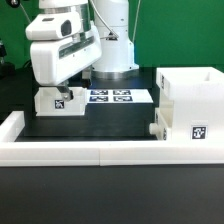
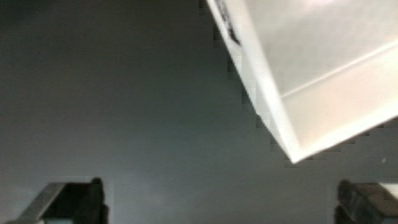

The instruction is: Assemble drawer

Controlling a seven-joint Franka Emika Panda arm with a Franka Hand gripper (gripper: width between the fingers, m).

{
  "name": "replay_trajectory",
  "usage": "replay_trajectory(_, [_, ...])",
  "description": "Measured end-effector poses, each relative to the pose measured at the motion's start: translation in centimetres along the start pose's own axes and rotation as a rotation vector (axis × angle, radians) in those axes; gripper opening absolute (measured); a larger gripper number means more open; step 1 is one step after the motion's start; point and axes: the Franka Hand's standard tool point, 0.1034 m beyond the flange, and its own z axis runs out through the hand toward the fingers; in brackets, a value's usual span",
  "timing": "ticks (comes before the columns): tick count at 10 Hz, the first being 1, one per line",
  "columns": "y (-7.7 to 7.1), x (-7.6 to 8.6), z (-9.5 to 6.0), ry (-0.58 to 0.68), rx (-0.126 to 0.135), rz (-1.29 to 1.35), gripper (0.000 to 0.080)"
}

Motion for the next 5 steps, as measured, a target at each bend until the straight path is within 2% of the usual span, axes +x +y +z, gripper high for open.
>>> replay_trajectory(2, [0.0,0.0,0.0,0.0,0.001,0.133,0.0649])
replay_trajectory(3, [0.1,-0.2,0.0,0.005,-0.008,0.207,0.0649])
replay_trajectory(4, [0.4,-1.3,0.0,0.023,-0.046,0.366,0.0649])
replay_trajectory(5, [0.0,-1.6,0.0,0.024,-0.049,0.488,0.0649])
